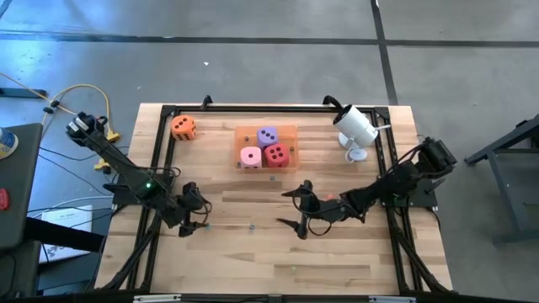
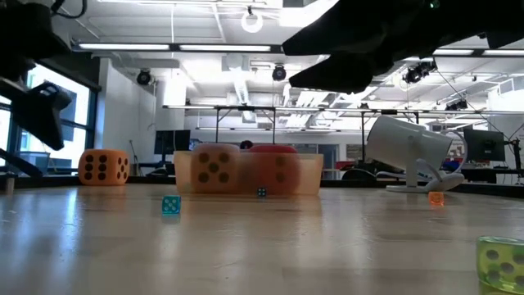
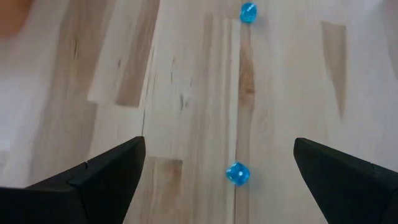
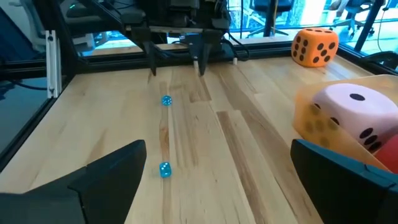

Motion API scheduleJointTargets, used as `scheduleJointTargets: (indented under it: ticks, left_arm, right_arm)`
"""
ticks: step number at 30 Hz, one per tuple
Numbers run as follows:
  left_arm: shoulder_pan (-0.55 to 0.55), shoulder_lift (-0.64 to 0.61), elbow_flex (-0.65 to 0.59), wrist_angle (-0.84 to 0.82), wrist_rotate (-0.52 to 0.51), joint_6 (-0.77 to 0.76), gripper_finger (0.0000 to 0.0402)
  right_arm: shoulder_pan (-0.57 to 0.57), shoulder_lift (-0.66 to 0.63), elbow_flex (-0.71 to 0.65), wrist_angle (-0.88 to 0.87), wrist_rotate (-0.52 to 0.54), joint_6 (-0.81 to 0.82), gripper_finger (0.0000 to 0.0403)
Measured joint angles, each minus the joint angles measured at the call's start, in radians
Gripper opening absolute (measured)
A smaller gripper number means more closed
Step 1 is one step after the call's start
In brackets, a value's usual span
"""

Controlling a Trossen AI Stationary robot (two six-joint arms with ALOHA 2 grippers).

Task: Pick & Place Dice
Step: Put the small light blue dice in the orange bin

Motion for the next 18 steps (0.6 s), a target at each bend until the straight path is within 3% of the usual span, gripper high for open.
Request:
scheduleJointTargets:
  ticks: [9, 18]
  left_arm:
    - [-0.039, 0.103, 0.000, 0.009, 0.014, -0.129, 0.0397]
    - [-0.041, 0.201, -0.001, 0.037, 0.031, -0.153, 0.0397]
  right_arm:
    - [0.000, 0.000, 0.000, 0.000, -0.001, -0.001, 0.0393]
    - [-0.013, 0.000, 0.000, -0.001, -0.001, -0.003, 0.0393]
